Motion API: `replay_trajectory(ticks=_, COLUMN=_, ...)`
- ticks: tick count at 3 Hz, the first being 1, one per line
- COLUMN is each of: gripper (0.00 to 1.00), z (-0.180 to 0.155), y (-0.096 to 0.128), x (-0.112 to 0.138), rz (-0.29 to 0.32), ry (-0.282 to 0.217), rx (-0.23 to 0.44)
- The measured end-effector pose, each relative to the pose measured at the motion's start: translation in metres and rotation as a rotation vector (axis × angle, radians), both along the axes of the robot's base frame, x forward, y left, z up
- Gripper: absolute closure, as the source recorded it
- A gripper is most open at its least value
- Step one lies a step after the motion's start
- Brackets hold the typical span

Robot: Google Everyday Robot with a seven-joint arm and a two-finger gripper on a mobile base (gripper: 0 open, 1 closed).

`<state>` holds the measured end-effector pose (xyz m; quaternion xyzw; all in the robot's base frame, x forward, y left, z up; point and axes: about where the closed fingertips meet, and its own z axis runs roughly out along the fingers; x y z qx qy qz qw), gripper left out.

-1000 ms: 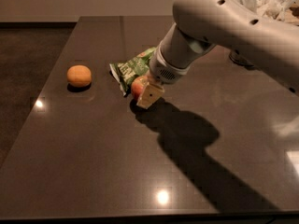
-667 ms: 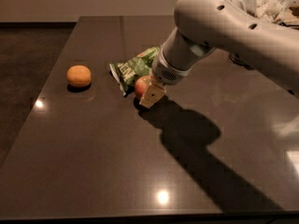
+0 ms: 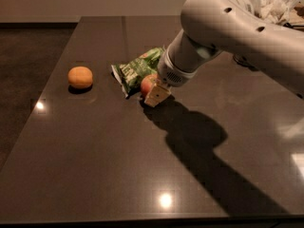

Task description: Move apple near green jalapeno chip bag

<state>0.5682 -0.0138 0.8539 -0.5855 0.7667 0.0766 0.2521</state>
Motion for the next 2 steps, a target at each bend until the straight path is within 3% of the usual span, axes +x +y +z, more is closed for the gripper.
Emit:
replay_trajectory(ticks=1, gripper=0.00, z=0.0006, y=0.0005, x=-0.0007, rz=0.001, ry=-0.001, rx=-0.001)
replay_trajectory(ticks=2, gripper=0.00, z=0.0006, y=0.0005, x=-0.0007, rz=0.001, ry=-0.001, rx=-0.001)
